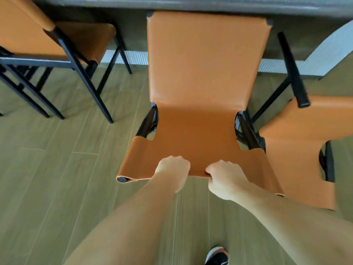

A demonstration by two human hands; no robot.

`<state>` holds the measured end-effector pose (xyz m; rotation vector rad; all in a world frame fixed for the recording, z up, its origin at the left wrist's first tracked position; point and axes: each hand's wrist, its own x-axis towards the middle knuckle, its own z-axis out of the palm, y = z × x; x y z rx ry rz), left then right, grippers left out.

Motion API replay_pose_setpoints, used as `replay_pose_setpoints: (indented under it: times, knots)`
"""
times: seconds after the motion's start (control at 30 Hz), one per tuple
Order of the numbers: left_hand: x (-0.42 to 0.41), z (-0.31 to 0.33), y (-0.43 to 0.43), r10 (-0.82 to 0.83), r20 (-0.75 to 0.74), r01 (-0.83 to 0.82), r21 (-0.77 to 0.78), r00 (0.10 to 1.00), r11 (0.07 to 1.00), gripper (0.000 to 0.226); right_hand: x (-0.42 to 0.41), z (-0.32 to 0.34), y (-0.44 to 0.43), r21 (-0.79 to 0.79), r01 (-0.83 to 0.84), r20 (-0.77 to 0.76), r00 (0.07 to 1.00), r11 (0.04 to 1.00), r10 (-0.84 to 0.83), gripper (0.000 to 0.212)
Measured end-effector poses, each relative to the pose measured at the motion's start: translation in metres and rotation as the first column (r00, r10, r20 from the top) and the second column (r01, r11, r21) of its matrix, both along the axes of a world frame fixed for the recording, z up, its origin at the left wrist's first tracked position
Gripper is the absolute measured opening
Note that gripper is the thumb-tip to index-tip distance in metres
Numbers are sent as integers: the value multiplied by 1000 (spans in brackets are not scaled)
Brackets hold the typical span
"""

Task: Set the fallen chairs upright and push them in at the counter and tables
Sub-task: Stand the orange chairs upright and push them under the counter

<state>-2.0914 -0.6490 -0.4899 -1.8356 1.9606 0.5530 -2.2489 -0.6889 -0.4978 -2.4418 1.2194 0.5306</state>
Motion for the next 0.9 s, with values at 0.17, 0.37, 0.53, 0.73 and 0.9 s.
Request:
replay_pose_setpoints:
  times: [0.17,0.37,0.53,0.73,0.9]
  knots:
    - [0,62,-44,32,1,-32,-50,999,998,23,6,58,-49,-71,55,24,998,996,-54,17]
    - [31,93,-100,122,-152,-148,-170,981,974,35,26,92,-116,-158,213,138,972,964,-192,25]
    - [59,101,-166,119,-221,-176,-257,968,950,46,50,107,-173,-241,284,165,954,928,-250,28]
    - [69,102,-201,58,-146,-94,-251,988,963,34,64,110,-203,-266,306,70,952,914,-298,19]
    - [70,102,-196,67,-188,-114,-256,980,960,34,61,112,-199,-285,180,9,983,941,-185,22]
